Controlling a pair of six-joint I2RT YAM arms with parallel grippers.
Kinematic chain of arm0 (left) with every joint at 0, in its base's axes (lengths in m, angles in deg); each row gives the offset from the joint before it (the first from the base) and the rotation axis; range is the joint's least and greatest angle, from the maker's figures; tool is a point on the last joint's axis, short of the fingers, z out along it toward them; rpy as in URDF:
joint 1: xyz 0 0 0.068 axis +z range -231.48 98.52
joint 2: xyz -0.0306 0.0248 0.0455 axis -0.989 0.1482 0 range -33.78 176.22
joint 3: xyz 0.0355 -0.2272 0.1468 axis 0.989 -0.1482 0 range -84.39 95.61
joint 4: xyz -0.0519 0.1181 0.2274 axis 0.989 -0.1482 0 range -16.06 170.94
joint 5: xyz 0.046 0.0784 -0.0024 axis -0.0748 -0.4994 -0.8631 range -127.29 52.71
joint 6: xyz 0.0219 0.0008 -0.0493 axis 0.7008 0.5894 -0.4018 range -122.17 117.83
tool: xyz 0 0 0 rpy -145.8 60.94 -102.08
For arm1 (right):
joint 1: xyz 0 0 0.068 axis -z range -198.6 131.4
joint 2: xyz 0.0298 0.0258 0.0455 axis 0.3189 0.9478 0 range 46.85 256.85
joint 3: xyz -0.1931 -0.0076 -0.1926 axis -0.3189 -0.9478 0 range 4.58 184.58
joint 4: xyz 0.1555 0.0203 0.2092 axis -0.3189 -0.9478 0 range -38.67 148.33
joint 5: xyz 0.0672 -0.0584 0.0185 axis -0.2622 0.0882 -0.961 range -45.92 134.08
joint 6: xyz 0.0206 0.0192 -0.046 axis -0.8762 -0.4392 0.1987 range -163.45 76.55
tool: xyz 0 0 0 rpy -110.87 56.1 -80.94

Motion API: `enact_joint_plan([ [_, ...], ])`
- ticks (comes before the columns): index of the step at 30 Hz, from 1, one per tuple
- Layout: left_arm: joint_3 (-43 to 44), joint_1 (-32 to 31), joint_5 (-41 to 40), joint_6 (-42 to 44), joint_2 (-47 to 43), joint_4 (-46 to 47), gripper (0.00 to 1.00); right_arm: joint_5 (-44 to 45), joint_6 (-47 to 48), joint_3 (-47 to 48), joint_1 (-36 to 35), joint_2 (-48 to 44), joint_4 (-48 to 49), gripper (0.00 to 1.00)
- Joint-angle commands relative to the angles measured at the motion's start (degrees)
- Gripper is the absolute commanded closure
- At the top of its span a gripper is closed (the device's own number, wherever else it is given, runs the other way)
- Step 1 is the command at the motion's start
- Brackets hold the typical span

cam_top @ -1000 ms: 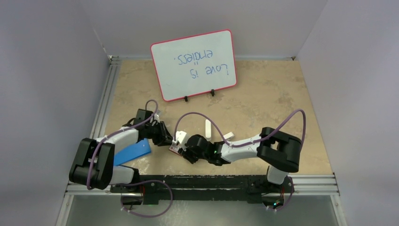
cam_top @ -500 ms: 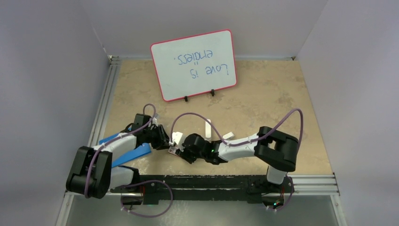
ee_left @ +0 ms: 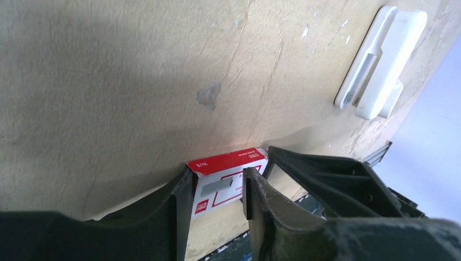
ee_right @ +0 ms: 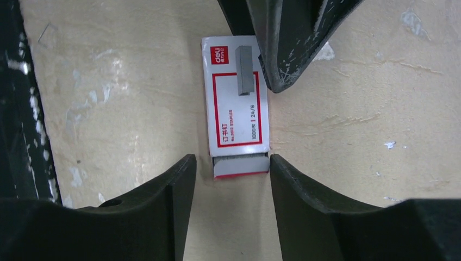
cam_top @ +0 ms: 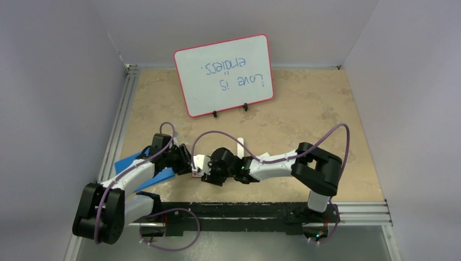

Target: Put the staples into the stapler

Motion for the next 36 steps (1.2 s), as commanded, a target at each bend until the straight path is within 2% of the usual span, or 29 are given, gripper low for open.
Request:
enact_joint_plan([
  [1,-2.3,-0.4,2.4,-2.8,-2.4,0.7,0.61,-5.0,9.3,-3.1,0.5,-2.1,-1.8,0.43],
  [4,-3.6,-0.4,3.2,-3.4,-3.1,1.8,0.6,-4.6,11.5,-2.1,0.7,-1.3,-3.2,0.42],
  [12,-5.5,-0.4,3.9,-3.4,-3.5,2.5,0.61,-8.7,17.4,1.0,3.3,0.5,-9.5,0.46],
  [17,-6.1,-0.4,4.2,-3.5,-3.2,2.9,0.54,-12.8,21.9,2.8,6.3,0.4,-14.1,0.45],
  [22,-4.7,-0.4,5.1,-4.5,-4.5,0.3,0.48,-12.9,22.6,2.2,6.3,1.4,-14.1,0.45],
  [25,-4.6,-0.5,2.7,-5.0,-6.1,-1.6,0.45,-13.4,23.0,2.6,6.3,2.2,-13.4,0.45],
  [36,-4.8,-0.6,2.1,-5.6,-5.7,-2.9,0.44,-15.5,24.2,4.7,6.2,4.4,-17.2,0.52],
])
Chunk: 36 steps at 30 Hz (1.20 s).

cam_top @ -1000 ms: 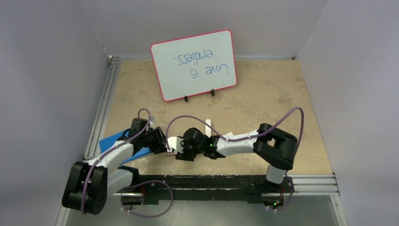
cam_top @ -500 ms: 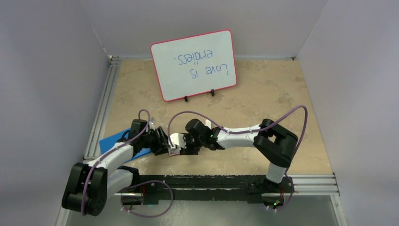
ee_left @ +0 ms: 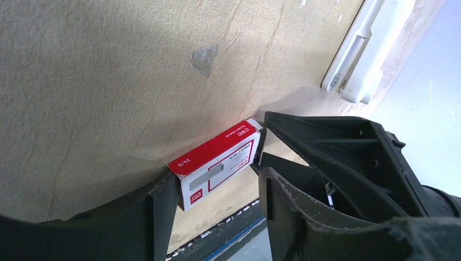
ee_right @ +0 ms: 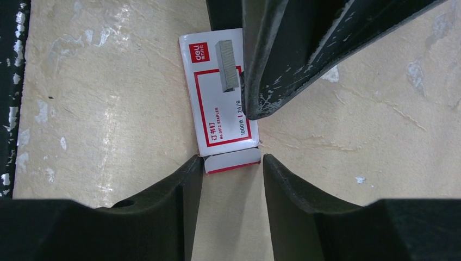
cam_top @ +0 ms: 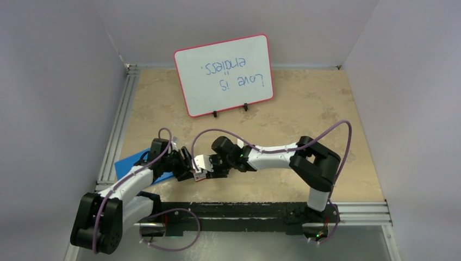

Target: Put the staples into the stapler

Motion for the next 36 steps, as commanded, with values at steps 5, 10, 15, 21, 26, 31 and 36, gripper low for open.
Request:
enact_joint_plan([
  [5,0.1,-0.4,-2.3,0.3,0.1,-3.1,0.42,-3.1,2.9,1.1,-0.4,4.2,-10.4,0.52],
  [10,0.5,-0.4,-1.9,0.2,0.0,-3.4,0.41,-3.7,3.3,1.7,-0.4,4.9,-11.5,0.53],
  [15,1.1,-0.4,-1.7,-0.2,-0.3,-4.2,0.41,-3.3,3.5,1.2,-0.5,4.9,-11.9,0.69],
  [21,0.4,-0.4,-0.9,-0.7,-0.8,-4.1,0.44,-3.3,2.6,0.4,-0.1,3.8,-12.2,0.71],
  [26,-0.1,-0.4,-0.1,-0.7,-0.8,-3.6,0.44,-2.6,2.3,0.0,0.7,2.7,-12.6,0.69],
  [31,-0.2,-0.5,1.4,-0.4,-0.3,-2.8,0.42,-3.3,1.9,0.6,1.5,2.4,-14.0,0.61],
  [36,-0.3,-0.7,1.1,-0.6,-0.6,-3.0,0.41,-3.9,1.3,1.0,1.9,2.6,-15.3,0.47],
])
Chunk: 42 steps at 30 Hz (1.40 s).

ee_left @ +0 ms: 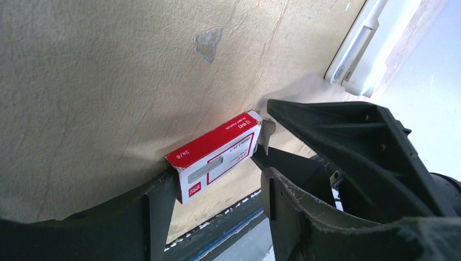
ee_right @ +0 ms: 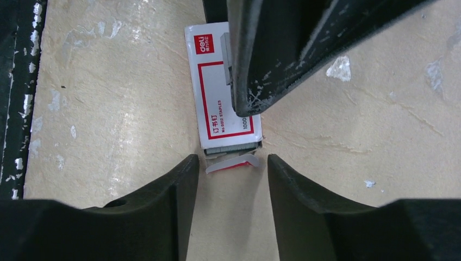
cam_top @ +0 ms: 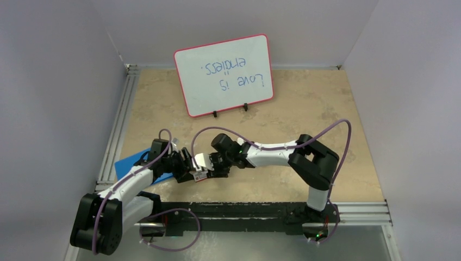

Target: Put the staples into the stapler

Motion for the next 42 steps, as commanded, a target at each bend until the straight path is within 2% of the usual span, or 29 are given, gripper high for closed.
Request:
enact_joint_plan([
  [1,-0.6,-0.5,-0.2,-0.2,-0.3,-0.9,0.41,0.0,-0.3,-1.4,0.5,1.4,-10.2,0.45],
  [8,1.5,-0.5,-2.9,-1.1,0.0,-4.1,0.41,-0.2,-0.1,0.7,0.2,3.5,-9.0,0.38],
  [12,2.6,-0.5,-7.2,-3.3,-0.2,-8.4,0.41,-0.9,0.2,0.8,0.2,3.4,-8.6,0.38],
  [16,2.6,-0.5,-8.5,-5.2,-1.9,-10.5,0.42,-0.9,0.1,0.3,0.2,2.4,-7.4,0.41],
  [22,2.2,-0.5,-7.7,-5.5,-5.1,-10.4,0.42,-2.0,-2.5,0.7,0.0,1.0,-6.4,0.41],
  [25,1.4,-0.5,-6.3,-4.8,-5.3,-7.9,0.45,-4.1,-9.0,1.1,0.0,-2.1,-5.2,0.41],
  [31,1.4,-0.5,-4.1,-3.7,-2.6,-4.4,0.51,0.6,-31.4,-0.7,1.6,-10.5,0.6,0.4],
  [38,0.8,-0.5,-2.9,-3.6,-2.2,-1.8,0.52,17.2,-57.1,-6.4,2.7,-17.6,4.4,0.39],
  [42,0.0,-0.5,0.5,-4.3,-0.8,1.8,0.54,23.7,-67.4,-8.0,1.1,-17.9,7.0,0.42],
])
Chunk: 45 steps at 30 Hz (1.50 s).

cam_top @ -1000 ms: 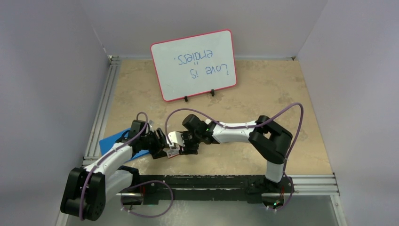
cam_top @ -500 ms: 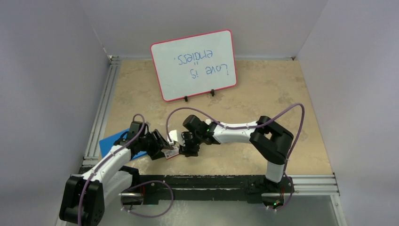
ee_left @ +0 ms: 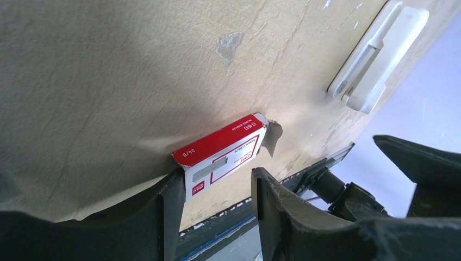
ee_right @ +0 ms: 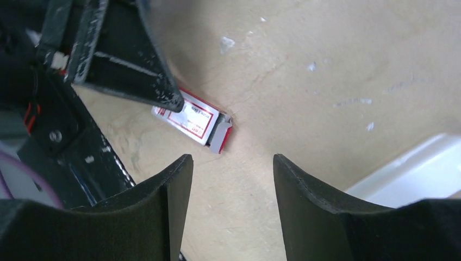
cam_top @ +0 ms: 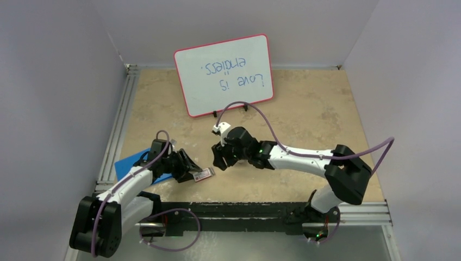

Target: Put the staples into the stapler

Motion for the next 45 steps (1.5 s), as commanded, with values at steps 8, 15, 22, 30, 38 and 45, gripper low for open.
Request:
enact_joint_plan([
  [8,-0.3,-0.2,3.2,1.0,1.5,3.9,0.55,14.9,-25.0,2.9,-5.6,6.6,1.6,0.49],
  [15,-0.9,-0.2,3.2,1.4,2.1,4.6,0.54,18.0,-24.9,6.4,-7.0,11.5,0.3,0.53],
  [22,-1.1,-0.2,2.7,2.0,2.5,4.3,0.54,21.7,-27.3,7.3,-7.0,13.9,-3.3,0.75],
  [30,-1.6,-0.2,2.5,2.2,2.1,3.9,0.54,18.6,-29.6,6.3,-7.0,13.8,-6.9,0.86],
  [38,-1.2,-0.2,1.8,2.6,1.3,2.2,0.47,16.4,-28.4,6.1,-6.8,14.1,-4.3,0.96],
  [45,-1.6,-0.2,2.0,1.5,0.0,0.3,0.44,18.6,-29.3,4.8,-4.0,12.4,-4.2,1.0],
])
